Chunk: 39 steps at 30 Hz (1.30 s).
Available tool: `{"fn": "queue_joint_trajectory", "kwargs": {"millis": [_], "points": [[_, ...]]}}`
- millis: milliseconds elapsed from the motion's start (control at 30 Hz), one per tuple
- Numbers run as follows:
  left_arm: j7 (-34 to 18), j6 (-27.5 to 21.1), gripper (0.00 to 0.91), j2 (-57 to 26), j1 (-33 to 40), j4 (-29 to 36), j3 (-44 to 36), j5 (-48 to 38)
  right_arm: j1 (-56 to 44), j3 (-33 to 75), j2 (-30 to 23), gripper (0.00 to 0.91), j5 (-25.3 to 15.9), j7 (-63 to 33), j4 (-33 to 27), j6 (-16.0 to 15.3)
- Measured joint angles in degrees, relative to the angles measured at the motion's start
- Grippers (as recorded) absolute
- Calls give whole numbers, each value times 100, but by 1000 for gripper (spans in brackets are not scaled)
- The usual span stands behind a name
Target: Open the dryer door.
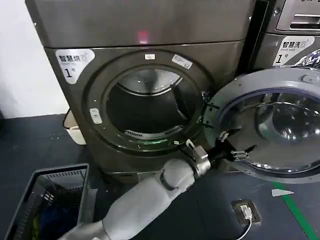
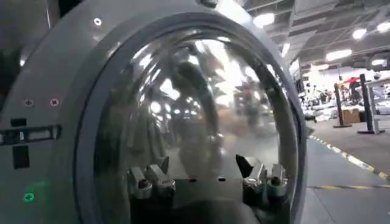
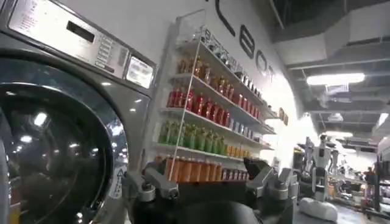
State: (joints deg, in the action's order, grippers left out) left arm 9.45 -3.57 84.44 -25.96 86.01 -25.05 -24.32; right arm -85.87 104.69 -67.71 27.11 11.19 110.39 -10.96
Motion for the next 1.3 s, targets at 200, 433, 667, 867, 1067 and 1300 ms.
{"fn": "queue_joint_trajectory", "kwargs": {"millis": [200, 433, 667, 867, 1067, 1300], "points": [[31, 241, 907, -207, -135, 175, 36, -147, 12, -16, 24, 907, 0, 2, -25, 3], [30, 808, 907, -780, -335, 646, 99, -443, 47, -39, 36, 907, 0, 6, 2, 5], [-39, 873, 907, -1618, -613, 1339, 336, -742, 100, -22, 69, 907, -65, 21, 61, 21], [-4, 735, 907, -2437, -969, 1985, 729, -1001, 176, 48, 66, 907, -280, -48, 150, 75], [-11, 740, 907, -3409, -1467, 2676, 1310, -1445, 285, 169, 29, 907, -612, -108, 235, 115], [-9, 456, 907, -4814, -2267, 3106, 2082, -1778, 413, 376, 62, 907, -795, -253, 316, 134]]}}
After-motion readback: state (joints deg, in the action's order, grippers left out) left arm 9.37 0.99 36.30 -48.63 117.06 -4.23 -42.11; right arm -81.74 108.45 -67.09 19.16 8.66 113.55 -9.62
